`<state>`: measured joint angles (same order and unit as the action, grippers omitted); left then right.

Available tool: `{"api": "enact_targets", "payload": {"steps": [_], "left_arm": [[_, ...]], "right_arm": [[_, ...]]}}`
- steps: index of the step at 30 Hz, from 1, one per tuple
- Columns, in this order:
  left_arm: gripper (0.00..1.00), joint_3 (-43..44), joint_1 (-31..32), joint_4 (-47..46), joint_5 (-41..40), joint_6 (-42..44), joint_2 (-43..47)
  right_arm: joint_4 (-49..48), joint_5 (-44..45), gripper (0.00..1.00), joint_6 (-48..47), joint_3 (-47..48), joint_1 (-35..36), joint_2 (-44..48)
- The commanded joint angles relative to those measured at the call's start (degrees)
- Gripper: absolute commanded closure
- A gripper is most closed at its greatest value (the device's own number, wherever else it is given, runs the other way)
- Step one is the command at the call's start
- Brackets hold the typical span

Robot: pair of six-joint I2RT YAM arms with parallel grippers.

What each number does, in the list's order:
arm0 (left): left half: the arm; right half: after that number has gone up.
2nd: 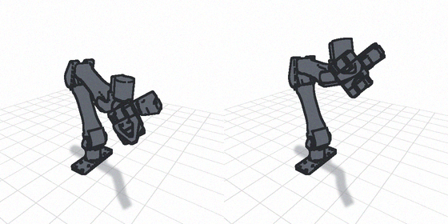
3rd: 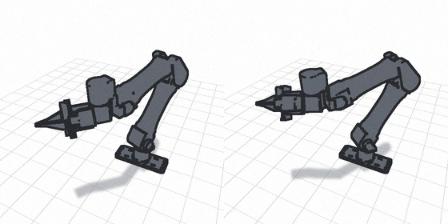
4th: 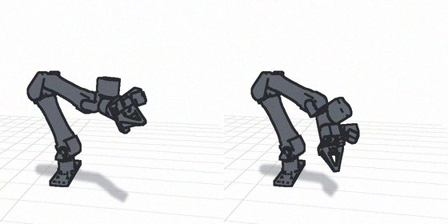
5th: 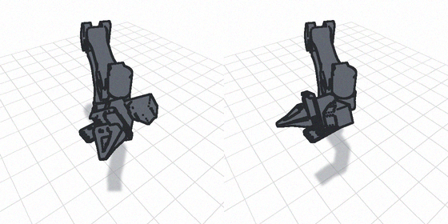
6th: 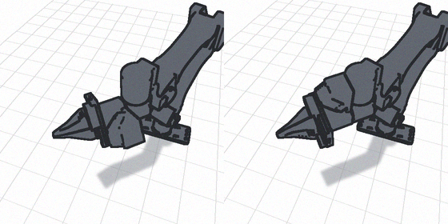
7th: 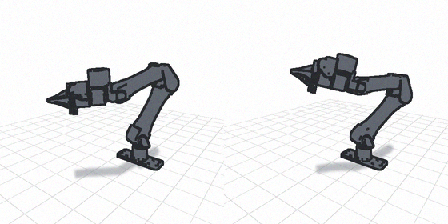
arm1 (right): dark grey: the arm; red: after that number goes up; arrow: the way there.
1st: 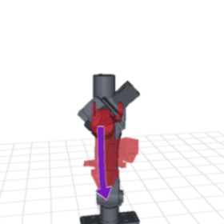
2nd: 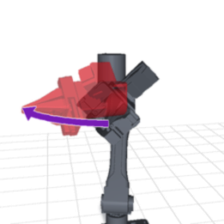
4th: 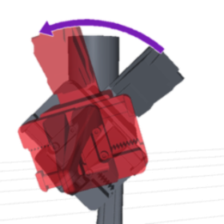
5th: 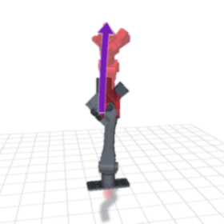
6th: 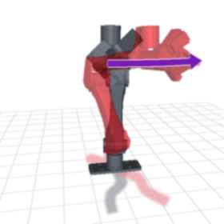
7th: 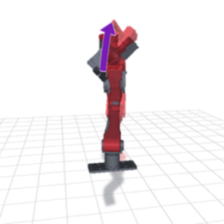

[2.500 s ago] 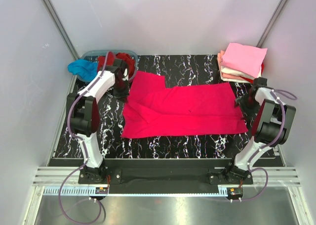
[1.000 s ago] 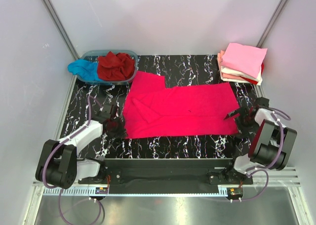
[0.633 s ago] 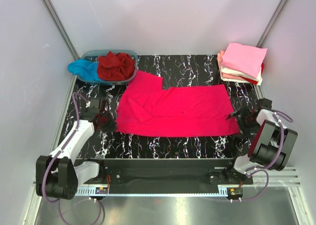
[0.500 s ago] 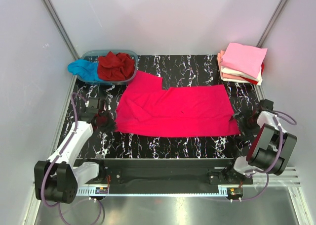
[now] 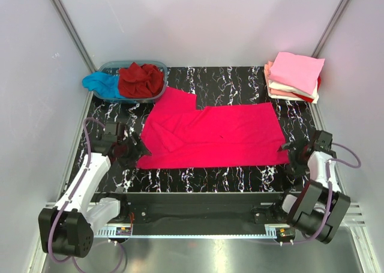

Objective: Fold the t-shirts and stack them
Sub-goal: Fold the tshirt

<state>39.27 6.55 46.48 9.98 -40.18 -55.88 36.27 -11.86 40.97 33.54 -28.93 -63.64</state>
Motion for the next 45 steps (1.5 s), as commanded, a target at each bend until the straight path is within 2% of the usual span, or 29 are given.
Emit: {"api": "enact_targets", "payload": {"steps": [1,6,9,12,13,16,17,18,20,21,24,26,30,38,42,45], "left_arm": [[0.2,-1.0,0.7,-5.4,2.3,-1.4,-2.1],[0.09,-7.7,0.7,-15.1,2.2,-4.7,-2.4],[0.1,-9.9,0.7,-19.6,1.5,-5.3,-5.2],[0.15,-10.1,0.7,-22.2,0.9,-5.3,-8.9],[0.18,-10.3,0.7,-23.8,1.0,-5.5,-10.3],[0.37,-10.4,0.7,-26.4,1.6,-5.5,-12.2],[0.47,-10.5,0.7,-26.9,1.9,-5.6,-12.6],[0.52,-10.4,0.7,-27.1,2.1,-5.3,-12.9],[0.64,-9.9,0.7,-27.6,2.2,-5.1,-12.9],[0.76,-9.6,0.8,-27.1,1.6,-4.5,-12.8],[0.88,-7.6,0.8,-23.8,0.2,-3.9,-9.4],[0.92,-6.8,0.8,-20.3,-0.1,-4.0,-7.5],[0.92,-3.9,0.8,-12.7,-0.1,-4.5,-1.4],[0.9,-2.4,0.8,-4.7,0.4,-3.9,4.5],[0.85,-1.9,0.8,-0.3,0.7,-3.9,8.3],[0.76,-1.2,0.8,2.5,1.8,-3.4,10.6]], "right_arm": [[-2.0,-2.9,0.04,-0.4,-0.7,-0.1,-3.4],[-3.4,-1.4,0.09,-0.5,1.5,-0.1,-8.4],[-6.0,-0.3,0.14,0.0,2.0,-0.1,-11.8],[-9.5,-0.4,0.24,-0.5,1.8,-0.1,-15.6],[-10.9,-0.3,0.27,-0.6,1.6,-0.1,-16.2],[-13.9,-0.7,0.43,-1.5,0.5,-0.1,-17.2],[-14.3,-1.2,0.58,-1.7,0.0,-0.1,-17.0],[-14.5,-1.5,0.66,-1.9,0.0,-0.1,-16.7],[-14.5,-1.8,0.76,-2.3,-0.1,-0.2,-16.1],[-14.2,-1.7,0.86,-2.6,0.3,-0.1,-16.1],[-11.6,-2.1,1.0,-3.4,1.0,-0.5,-14.9],[-8.6,-1.0,1.0,-2.0,2.2,-1.0,-12.2],[4.0,5.8,1.0,-0.3,6.6,-1.1,-5.5],[14.3,6.9,1.0,2.4,9.8,-1.2,4.3],[19.3,8.3,1.0,3.5,11.4,-1.2,7.0],[22.4,9.7,0.99,4.7,12.5,-1.2,9.2]]}}
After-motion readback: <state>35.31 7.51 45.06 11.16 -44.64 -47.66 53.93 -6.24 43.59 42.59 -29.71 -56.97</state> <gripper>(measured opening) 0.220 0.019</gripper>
